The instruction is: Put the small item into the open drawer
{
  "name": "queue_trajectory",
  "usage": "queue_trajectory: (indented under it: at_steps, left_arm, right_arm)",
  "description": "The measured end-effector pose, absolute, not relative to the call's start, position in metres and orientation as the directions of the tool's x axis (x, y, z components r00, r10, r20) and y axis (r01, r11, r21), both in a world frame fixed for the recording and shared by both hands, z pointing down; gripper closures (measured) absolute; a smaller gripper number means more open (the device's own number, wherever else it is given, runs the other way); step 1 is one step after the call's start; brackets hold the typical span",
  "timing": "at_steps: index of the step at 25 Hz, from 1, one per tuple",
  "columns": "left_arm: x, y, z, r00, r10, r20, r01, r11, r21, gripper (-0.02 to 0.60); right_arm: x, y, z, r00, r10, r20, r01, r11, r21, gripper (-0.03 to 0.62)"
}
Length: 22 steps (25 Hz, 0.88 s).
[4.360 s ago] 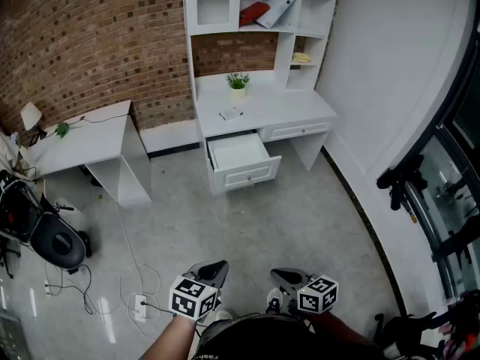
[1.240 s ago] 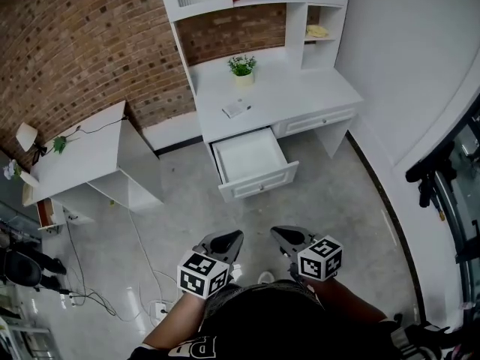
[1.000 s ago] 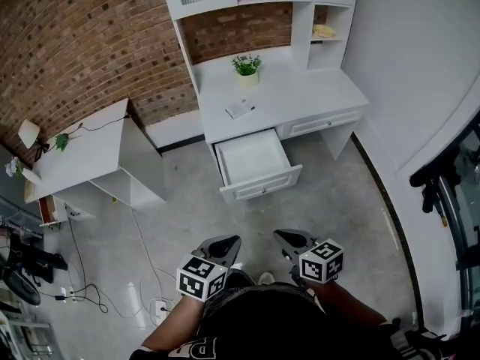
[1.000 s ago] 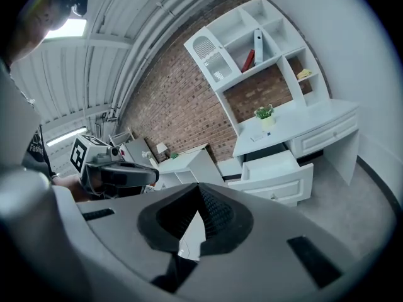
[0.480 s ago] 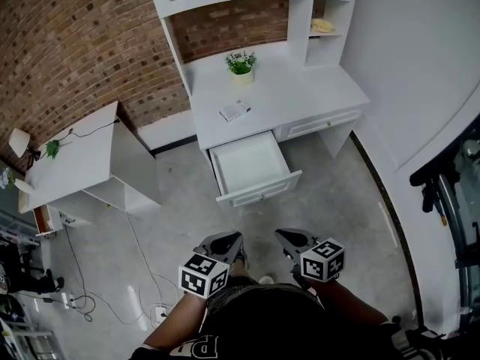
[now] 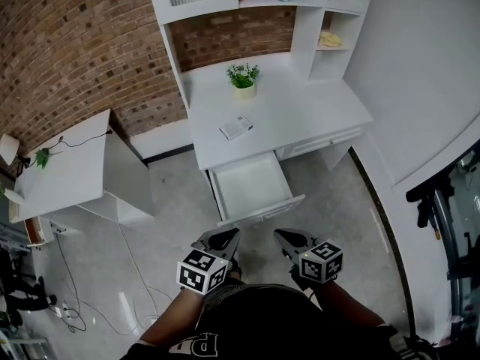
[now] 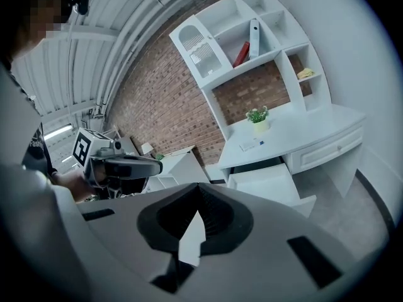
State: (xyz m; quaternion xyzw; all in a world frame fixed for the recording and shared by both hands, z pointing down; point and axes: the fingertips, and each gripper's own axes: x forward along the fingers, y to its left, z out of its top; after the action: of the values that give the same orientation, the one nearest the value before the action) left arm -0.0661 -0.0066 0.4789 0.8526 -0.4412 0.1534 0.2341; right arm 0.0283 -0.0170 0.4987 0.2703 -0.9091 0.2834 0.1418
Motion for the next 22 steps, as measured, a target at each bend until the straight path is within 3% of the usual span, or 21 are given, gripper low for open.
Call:
queue_trajectory:
  at_steps: [22]
  left_arm:
    - [-0.196, -0.195, 0.496, 0.615, -0.615, 0.494, -0.764, -0.62, 0.179, 0.563]
  right_arm:
    - [-0.076, -0.193, 0.499, -0.7, -0.51, 0.499, -0.702, 0.621, -0.35, 0.589]
